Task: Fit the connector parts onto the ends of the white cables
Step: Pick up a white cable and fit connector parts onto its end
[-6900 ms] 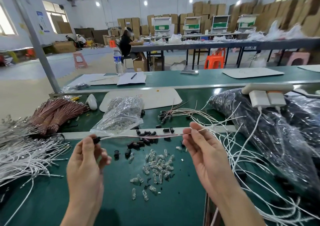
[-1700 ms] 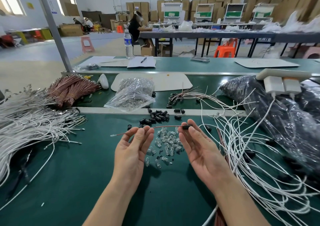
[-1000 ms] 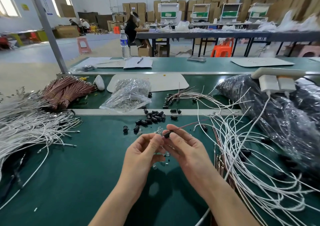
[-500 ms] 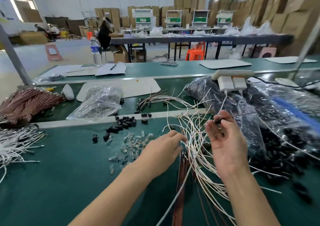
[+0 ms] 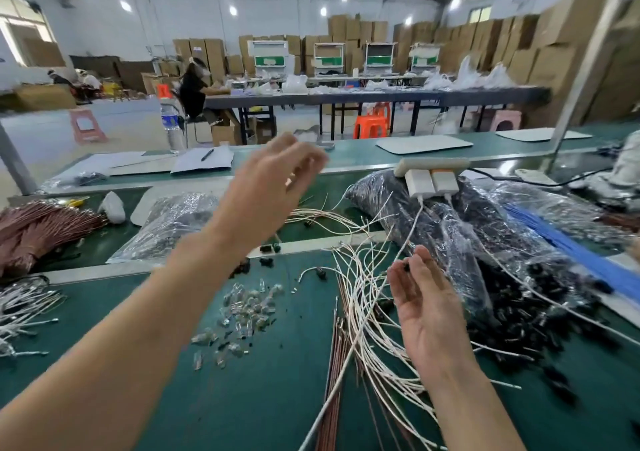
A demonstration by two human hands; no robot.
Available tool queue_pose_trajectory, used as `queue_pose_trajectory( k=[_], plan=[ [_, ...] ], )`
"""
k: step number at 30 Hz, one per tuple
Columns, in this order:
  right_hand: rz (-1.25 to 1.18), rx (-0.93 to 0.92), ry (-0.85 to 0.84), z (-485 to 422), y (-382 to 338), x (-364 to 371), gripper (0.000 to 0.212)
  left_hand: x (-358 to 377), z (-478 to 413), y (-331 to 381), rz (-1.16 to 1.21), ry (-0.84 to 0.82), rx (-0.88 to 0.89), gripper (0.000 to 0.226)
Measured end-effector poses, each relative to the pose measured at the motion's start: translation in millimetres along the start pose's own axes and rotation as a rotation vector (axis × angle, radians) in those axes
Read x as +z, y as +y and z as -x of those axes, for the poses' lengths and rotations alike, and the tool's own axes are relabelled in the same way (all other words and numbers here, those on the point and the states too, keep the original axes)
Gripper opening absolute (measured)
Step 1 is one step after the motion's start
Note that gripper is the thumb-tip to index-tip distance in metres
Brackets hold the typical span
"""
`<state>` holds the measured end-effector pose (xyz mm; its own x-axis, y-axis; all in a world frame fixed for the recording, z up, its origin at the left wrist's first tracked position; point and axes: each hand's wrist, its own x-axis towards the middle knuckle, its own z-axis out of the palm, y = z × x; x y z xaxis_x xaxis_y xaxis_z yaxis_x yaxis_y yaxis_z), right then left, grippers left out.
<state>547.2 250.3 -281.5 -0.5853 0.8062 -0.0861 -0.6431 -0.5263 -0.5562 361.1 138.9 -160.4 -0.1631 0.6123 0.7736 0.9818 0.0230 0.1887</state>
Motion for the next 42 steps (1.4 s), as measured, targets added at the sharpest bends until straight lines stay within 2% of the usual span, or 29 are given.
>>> queue_pose_trajectory(
  k=[2,6,8,10,13,16,21,22,24,25,26,29,30,32,35,38,40,41,42],
  plan=[
    [-0.02,0.011,-0.055,-2,1,8,0.021,-39,-27,0,-0.044,0.149,-0.022,0.018],
    [-0.043,0.087,-0.144,-6,15,28,0.029,-93,-41,3,-0.192,0.341,0.079,0.028],
    [-0.023,0.136,-0.173,-7,28,37,0.034,-99,-28,7,-0.255,0.363,0.134,0.031],
    [0.015,0.204,-0.213,-7,42,44,0.033,-87,-2,7,-0.288,0.318,0.161,0.029],
    [0.092,0.343,-0.279,-2,67,56,0.028,-54,35,8,-0.19,0.305,0.126,0.022],
    [0.097,0.492,-0.346,6,89,68,0.03,-40,41,13,-0.103,0.452,0.075,0.011],
    [-0.02,0.564,-0.535,12,100,103,0.022,-74,11,15,0.3,0.651,0.005,0.006],
    [-0.042,0.562,-0.565,11,100,111,0.022,-82,8,14,0.375,0.663,-0.053,0.011],
    [-0.069,0.553,-0.614,9,98,125,0.022,-93,11,9,0.452,0.689,-0.296,0.053],
    [-0.072,0.547,-0.635,8,97,130,0.021,-97,17,2,0.459,0.686,-0.391,0.065],
    [-0.073,0.543,-0.653,6,96,133,0.02,-100,26,-7,0.471,0.676,-0.438,0.067],
    [-0.088,0.55,-0.68,0,96,132,0.021,-110,64,-40,0.57,0.649,-0.402,0.072],
    [-0.102,0.55,-0.68,-3,96,129,0.021,-113,79,-49,0.618,0.662,-0.412,0.066],
    [-0.133,0.549,-0.656,-8,96,120,0.02,-111,116,-71,0.718,0.716,-0.46,0.036],
    [-0.112,0.517,-0.551,-14,97,99,0.021,-102,174,-99,0.841,0.777,-0.695,0.004],
    [-0.024,0.468,-0.389,-17,102,76,0.02,-98,212,-120,0.872,0.836,-1.01,0.005],
    [0.029,0.455,-0.329,-16,108,63,0.02,-92,226,-127,0.876,0.836,-1.221,0.029],
    [0.048,0.451,-0.311,-15,111,58,0.021,-87,231,-126,0.763,0.823,-1.31,0.045],
    [0.068,0.442,-0.3,-15,114,54,0.022,-82,233,-121,0.527,0.796,-1.369,0.064]
  ],
)
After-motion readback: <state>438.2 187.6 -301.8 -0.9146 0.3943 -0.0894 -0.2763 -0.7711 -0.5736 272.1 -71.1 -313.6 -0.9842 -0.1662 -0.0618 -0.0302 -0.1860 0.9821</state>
